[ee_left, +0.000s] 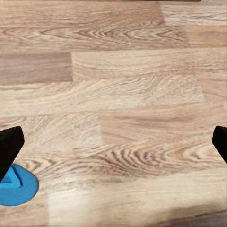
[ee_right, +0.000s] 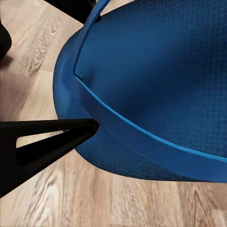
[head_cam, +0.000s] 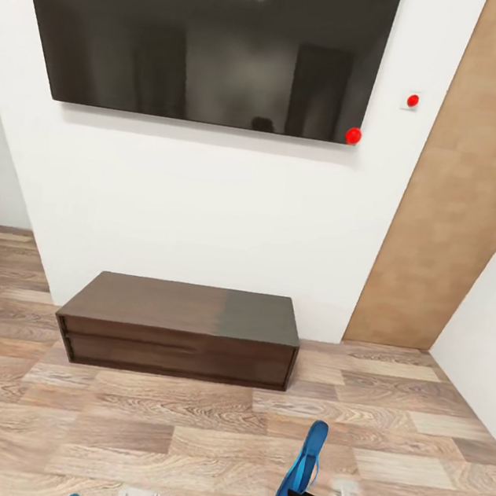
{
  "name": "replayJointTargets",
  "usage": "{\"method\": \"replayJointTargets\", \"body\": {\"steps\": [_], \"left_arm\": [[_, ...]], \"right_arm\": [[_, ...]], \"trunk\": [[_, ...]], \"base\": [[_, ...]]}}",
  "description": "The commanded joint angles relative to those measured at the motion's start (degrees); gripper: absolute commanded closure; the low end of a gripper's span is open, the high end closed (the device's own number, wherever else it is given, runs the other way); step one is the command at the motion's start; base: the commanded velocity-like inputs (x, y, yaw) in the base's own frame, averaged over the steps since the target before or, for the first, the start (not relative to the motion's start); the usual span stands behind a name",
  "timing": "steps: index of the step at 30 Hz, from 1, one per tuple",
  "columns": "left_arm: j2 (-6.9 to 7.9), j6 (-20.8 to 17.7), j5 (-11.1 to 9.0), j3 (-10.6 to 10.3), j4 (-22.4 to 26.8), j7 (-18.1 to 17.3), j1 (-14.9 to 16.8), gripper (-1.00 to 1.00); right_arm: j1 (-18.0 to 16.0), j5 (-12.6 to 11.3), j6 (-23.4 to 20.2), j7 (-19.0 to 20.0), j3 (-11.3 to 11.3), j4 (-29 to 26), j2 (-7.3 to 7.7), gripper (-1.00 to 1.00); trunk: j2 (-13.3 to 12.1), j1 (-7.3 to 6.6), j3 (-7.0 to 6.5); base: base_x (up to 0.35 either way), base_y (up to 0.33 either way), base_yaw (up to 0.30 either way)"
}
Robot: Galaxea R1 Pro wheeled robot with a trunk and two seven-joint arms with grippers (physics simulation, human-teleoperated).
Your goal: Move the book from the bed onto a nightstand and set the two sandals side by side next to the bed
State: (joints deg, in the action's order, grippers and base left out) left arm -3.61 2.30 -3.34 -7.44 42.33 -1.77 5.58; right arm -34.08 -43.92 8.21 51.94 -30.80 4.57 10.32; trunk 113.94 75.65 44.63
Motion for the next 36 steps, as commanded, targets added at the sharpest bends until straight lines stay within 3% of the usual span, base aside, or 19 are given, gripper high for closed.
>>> {"method": "replayJointTargets", "body": {"steps": [1, 15, 36], "left_arm": [[0.00, 0.16, -0.35, -0.03, -0.06, -0.16, 0.04, -1.00], [0.00, 0.16, -0.35, -0.03, -0.06, -0.17, 0.04, -1.00], [0.00, 0.15, -0.35, -0.03, -0.06, -0.16, 0.04, -1.00]], "right_arm": [[-0.06, -0.38, 0.40, 0.21, -0.40, 0.17, -0.03, 1.00], [-0.04, -0.38, 0.40, 0.23, -0.40, 0.17, -0.03, 1.00], [-0.05, -0.37, 0.40, 0.26, -0.40, 0.17, -0.03, 1.00]], "trunk": [[0.02, -0.01, 0.08], [0.02, -0.01, 0.49], [0.02, -0.01, 0.51]], "base": [[0.000, 0.000, 0.269], [0.070, -0.071, 0.266], [0.000, 0.000, 0.119]]}}
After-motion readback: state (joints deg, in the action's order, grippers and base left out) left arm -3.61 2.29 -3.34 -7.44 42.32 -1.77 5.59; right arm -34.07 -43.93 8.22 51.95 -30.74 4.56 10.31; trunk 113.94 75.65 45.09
